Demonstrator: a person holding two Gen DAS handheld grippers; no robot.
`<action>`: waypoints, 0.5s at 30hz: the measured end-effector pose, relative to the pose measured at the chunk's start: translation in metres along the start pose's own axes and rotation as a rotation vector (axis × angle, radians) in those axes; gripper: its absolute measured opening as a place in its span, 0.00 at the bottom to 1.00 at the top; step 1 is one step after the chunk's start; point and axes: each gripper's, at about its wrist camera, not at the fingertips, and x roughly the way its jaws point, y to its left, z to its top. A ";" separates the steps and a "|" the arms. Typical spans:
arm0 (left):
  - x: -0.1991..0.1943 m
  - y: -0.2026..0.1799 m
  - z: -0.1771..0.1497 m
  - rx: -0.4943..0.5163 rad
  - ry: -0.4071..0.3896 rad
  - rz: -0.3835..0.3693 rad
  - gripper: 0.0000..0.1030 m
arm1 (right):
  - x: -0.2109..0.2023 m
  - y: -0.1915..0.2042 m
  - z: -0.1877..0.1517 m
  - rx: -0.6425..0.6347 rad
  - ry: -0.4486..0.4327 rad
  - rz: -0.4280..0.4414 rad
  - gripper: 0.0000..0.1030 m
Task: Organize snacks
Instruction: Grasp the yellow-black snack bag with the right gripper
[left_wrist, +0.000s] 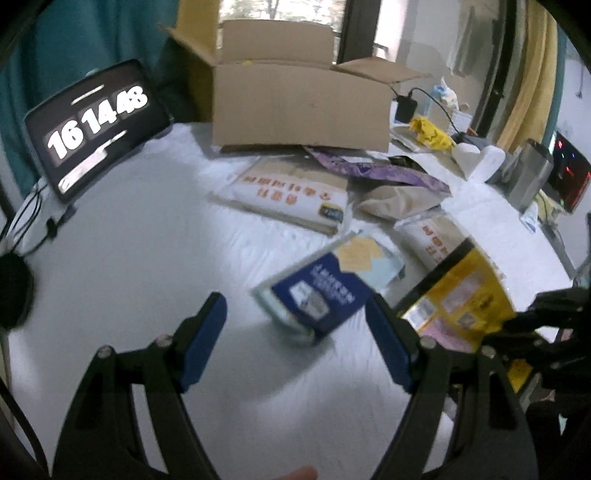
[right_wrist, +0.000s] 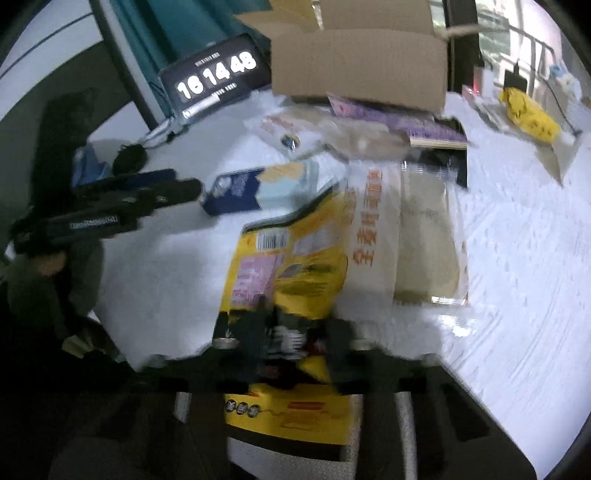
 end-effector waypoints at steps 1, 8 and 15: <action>0.006 -0.001 0.004 0.016 0.002 -0.011 0.76 | -0.005 0.001 0.002 -0.011 -0.013 0.001 0.20; 0.036 -0.002 0.020 0.027 0.048 -0.067 0.76 | -0.035 -0.014 0.020 -0.004 -0.105 -0.030 0.15; 0.043 -0.020 0.008 0.090 0.136 -0.137 0.76 | -0.055 -0.051 0.034 0.065 -0.177 -0.102 0.15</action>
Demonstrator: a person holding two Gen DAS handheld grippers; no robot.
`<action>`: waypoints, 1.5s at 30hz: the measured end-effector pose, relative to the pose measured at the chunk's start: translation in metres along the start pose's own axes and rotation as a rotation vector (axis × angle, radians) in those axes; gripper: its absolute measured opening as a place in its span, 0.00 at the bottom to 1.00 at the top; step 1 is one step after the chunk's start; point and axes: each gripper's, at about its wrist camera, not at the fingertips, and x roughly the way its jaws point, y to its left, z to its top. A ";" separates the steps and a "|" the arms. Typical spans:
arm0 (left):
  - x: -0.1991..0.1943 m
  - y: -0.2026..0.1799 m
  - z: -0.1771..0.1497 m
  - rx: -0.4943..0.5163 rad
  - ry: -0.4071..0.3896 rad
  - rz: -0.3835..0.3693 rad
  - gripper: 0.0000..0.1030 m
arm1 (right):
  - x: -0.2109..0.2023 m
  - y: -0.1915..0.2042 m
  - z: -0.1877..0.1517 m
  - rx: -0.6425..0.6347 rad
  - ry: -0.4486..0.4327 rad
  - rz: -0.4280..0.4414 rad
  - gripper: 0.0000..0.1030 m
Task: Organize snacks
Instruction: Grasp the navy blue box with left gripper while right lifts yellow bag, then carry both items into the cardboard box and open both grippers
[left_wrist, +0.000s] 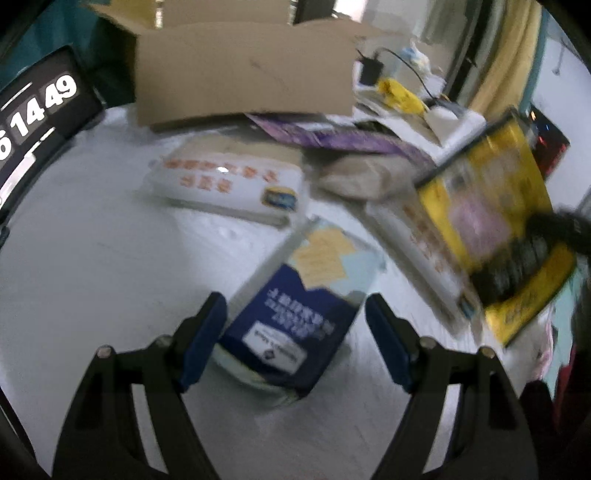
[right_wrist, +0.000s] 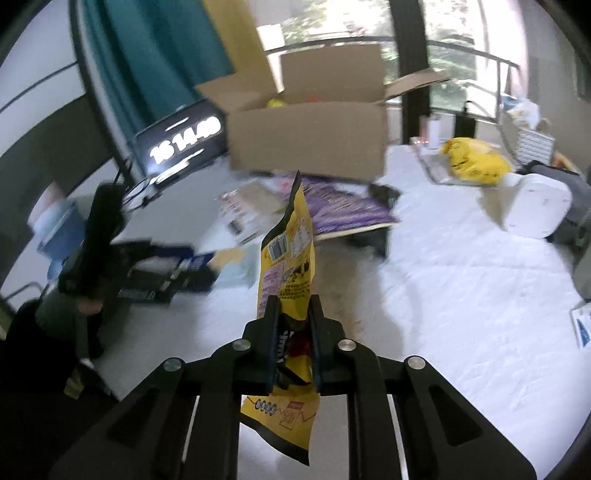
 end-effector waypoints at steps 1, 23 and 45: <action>0.000 -0.003 -0.003 0.013 0.006 0.001 0.76 | 0.000 -0.005 0.003 0.009 -0.007 -0.004 0.15; -0.055 -0.040 -0.006 0.017 -0.088 -0.022 0.50 | -0.016 -0.034 0.055 0.003 -0.118 -0.019 0.14; -0.085 0.009 0.076 -0.040 -0.279 0.061 0.50 | -0.012 -0.038 0.136 -0.062 -0.232 -0.021 0.14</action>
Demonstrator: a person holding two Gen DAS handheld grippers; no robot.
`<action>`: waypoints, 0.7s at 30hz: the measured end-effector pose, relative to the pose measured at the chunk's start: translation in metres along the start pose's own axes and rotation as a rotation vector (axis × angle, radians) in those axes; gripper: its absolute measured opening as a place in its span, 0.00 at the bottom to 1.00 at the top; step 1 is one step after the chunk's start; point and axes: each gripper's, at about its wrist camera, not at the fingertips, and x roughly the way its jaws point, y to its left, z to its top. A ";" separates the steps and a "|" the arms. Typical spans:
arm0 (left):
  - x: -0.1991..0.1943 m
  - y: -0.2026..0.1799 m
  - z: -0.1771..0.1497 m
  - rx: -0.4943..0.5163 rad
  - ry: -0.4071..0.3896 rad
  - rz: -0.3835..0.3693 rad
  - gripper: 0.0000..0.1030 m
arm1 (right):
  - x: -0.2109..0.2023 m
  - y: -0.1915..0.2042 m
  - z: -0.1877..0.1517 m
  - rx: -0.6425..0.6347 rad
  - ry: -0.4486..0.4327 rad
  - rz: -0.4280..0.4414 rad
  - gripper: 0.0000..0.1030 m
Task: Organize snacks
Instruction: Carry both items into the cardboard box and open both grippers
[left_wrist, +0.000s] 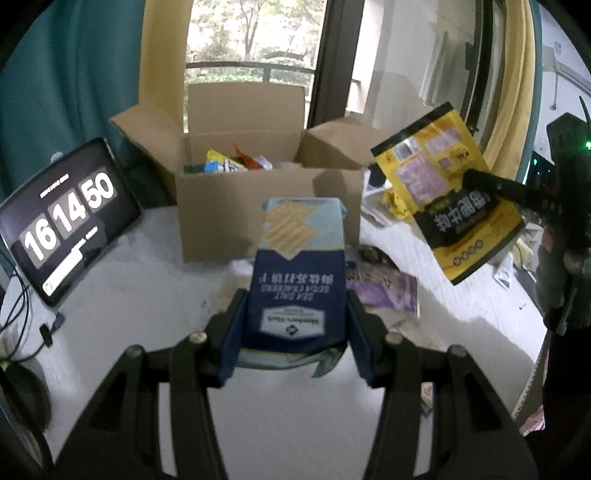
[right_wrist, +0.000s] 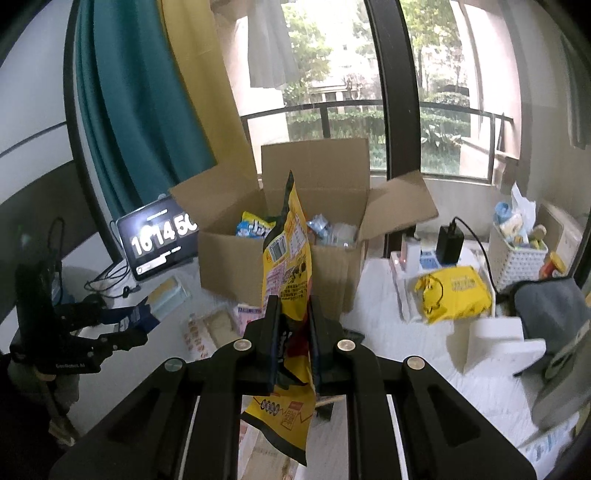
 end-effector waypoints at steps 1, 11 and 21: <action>0.001 0.001 0.003 0.002 -0.004 0.002 0.50 | 0.002 -0.001 0.004 -0.001 -0.004 0.000 0.14; 0.013 0.009 0.038 0.041 -0.053 0.012 0.50 | 0.027 -0.006 0.034 -0.019 -0.032 -0.002 0.14; 0.032 0.018 0.081 0.046 -0.112 0.033 0.50 | 0.049 -0.006 0.068 -0.056 -0.077 0.005 0.14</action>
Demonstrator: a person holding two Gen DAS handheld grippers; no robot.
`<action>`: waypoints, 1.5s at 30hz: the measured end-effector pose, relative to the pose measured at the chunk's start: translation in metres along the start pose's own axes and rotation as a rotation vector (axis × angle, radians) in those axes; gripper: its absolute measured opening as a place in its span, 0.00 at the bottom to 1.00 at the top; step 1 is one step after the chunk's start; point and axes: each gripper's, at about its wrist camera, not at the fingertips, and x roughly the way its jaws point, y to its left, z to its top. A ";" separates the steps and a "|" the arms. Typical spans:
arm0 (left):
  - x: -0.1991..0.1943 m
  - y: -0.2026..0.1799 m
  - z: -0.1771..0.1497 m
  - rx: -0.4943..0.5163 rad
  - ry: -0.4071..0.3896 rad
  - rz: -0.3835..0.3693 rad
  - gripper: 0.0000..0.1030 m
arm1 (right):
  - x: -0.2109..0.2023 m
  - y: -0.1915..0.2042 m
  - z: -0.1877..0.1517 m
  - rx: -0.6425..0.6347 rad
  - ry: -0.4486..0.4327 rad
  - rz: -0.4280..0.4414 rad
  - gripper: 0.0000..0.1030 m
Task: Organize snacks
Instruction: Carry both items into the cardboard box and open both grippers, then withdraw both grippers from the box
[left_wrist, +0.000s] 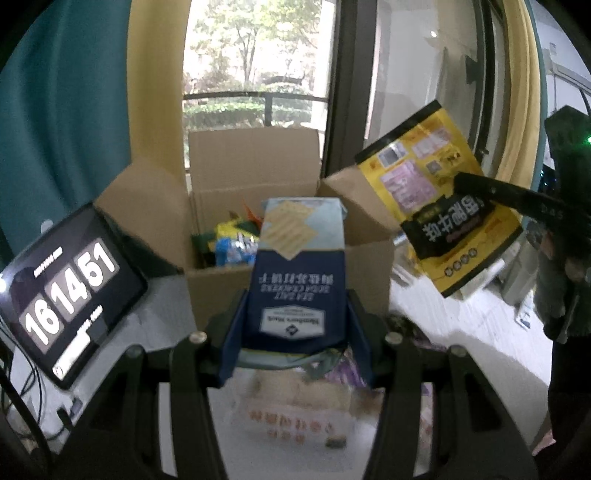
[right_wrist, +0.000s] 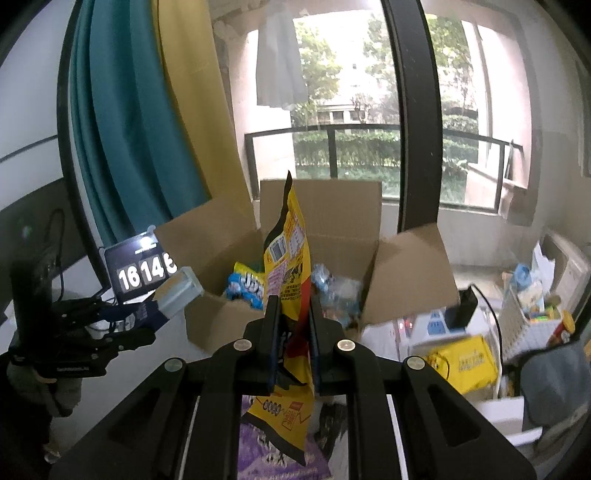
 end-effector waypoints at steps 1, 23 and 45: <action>0.003 0.002 0.005 0.000 -0.007 0.001 0.50 | 0.003 -0.001 0.004 -0.001 -0.008 -0.002 0.14; 0.094 0.017 0.068 -0.026 -0.011 0.000 0.50 | 0.095 -0.029 0.055 0.071 -0.059 -0.012 0.14; 0.103 -0.004 0.078 -0.076 0.035 -0.052 0.65 | 0.100 -0.055 0.019 0.117 0.042 -0.136 0.61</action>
